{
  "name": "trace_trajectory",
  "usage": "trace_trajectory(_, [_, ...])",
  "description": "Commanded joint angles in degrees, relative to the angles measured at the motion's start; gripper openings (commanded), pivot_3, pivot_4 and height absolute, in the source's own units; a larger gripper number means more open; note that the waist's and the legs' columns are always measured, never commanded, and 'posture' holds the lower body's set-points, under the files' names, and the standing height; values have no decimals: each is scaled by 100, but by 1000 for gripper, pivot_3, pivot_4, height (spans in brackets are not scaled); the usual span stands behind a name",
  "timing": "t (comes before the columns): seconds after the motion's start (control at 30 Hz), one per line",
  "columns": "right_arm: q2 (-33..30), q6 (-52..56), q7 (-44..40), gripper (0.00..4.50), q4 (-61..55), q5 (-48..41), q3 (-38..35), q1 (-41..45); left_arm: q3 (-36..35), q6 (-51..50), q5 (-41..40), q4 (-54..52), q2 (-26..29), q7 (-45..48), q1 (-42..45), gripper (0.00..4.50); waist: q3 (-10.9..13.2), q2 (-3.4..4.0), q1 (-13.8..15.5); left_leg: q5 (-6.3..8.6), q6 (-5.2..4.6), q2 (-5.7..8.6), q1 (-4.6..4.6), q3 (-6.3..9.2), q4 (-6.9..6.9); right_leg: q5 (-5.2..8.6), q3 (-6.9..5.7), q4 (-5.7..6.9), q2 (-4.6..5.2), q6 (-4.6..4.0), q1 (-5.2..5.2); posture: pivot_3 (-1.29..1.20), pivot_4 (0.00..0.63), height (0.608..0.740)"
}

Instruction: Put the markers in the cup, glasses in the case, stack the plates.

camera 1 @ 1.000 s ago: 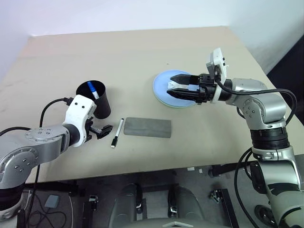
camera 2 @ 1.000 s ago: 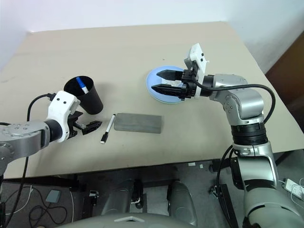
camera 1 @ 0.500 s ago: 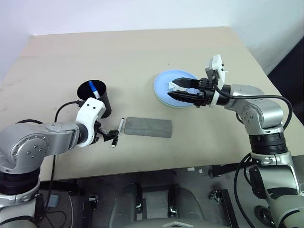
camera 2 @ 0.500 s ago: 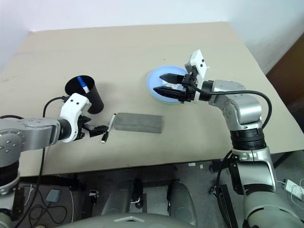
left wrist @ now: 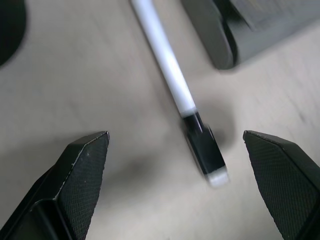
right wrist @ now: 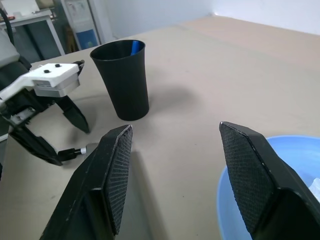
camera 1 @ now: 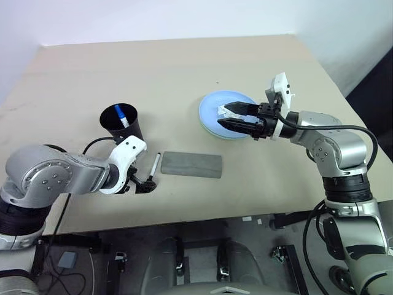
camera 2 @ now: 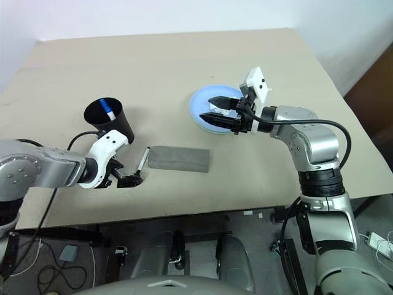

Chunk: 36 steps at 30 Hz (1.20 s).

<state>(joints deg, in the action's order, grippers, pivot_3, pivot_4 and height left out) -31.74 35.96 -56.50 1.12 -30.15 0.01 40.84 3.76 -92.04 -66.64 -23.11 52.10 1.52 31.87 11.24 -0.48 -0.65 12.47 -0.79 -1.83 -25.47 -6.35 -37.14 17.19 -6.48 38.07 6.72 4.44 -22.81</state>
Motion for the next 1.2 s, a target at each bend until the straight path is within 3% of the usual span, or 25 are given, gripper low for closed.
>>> trace_trajectory(0.03, [-16, -128, 45, 2912, -118, -13, -143, 22, 232, -46, -216, 145, 123, -113, 98, 4500, 0, 0, 2, -3, -5, 0, 0, 1, 0, 0, 0, 0, 0, 0, 0, 0, 150, 719])
trace_trajectory(0.37, [-14, -167, 139, 2912, -32, 50, -131, -4, 386, -46, -717, 472, 146, -747, 221, 4500, 0, 0, -1, -6, -7, -1, 6, 2, 0, 0, 0, 3, 0, 0, 4, 0, 150, 719])
trace_trajectory(0.47, [-33, -181, 138, 2950, -19, 78, -123, -11, 406, -46, -849, 483, 156, -930, 252, 4004, 0, 0, -1, -7, -7, -1, 7, 2, -1, 0, 0, 3, 0, 0, 5, 0, 150, 719])
trace_trajectory(0.83, [-23, -281, 83, 2950, 234, 238, -36, 162, 372, -46, -1236, 279, 523, -1094, 284, 327, 0, -1, -3, -8, -8, 0, 4, 2, -1, 0, 0, 2, 0, 0, 4, 0, 150, 719])
trace_trajectory(1.2, [-9, -352, -102, 2950, 481, 266, -57, 350, -422, 37, -995, -236, 907, -64, 66, 252, 2, -2, -5, -8, -7, 0, 3, 1, 0, 0, 0, 1, -2, 0, 2, 0, 150, 719])
